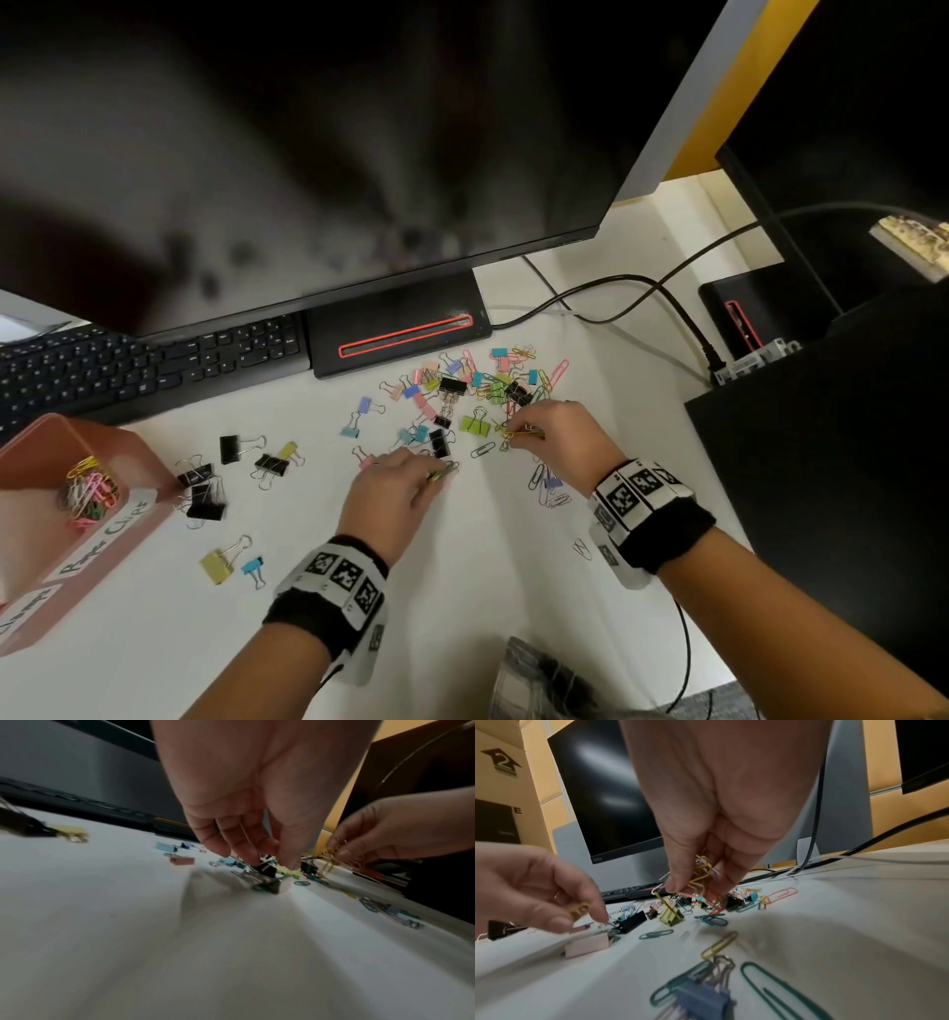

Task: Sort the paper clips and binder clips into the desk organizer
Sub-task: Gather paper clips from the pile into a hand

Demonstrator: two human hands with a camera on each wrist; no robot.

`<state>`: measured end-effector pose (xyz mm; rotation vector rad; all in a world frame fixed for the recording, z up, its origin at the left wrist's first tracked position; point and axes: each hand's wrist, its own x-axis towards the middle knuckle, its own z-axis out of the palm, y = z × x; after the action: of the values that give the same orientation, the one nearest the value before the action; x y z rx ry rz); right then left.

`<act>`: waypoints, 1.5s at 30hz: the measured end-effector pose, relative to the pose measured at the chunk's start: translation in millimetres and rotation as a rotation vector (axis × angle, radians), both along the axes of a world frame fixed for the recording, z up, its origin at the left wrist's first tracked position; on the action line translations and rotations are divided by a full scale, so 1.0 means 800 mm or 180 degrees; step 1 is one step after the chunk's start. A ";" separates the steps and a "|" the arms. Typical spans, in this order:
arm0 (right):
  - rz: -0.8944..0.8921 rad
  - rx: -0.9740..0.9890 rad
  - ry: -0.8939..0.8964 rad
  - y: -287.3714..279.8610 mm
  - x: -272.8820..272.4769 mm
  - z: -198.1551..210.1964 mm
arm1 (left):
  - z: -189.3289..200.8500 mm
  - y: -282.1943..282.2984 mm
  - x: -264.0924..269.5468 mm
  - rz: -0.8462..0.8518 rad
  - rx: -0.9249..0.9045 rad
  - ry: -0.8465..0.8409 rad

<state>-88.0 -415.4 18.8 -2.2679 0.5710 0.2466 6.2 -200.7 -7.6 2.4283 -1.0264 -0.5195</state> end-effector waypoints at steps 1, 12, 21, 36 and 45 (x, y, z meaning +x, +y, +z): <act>-0.0033 0.0059 -0.0001 0.001 0.000 0.004 | -0.004 -0.006 -0.005 -0.0003 0.0013 -0.0027; -0.0158 0.0144 -0.0149 0.011 -0.011 0.022 | -0.014 -0.023 -0.010 0.0137 -0.0008 -0.0227; 0.0012 -0.0108 -0.0298 0.039 -0.005 0.027 | -0.004 -0.004 -0.001 0.0507 -0.0494 0.0436; 0.0848 0.0062 -0.1060 0.235 0.161 0.096 | 0.112 0.215 0.127 0.1471 -0.0433 0.0013; 0.1216 0.0395 -0.0756 0.409 0.291 0.106 | 0.132 0.332 0.196 0.2271 -0.0233 0.0329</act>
<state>145.0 -88.2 103.3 -2.2288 -0.0042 0.1891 163.3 64.9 98.2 2.4509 -0.0944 -0.3372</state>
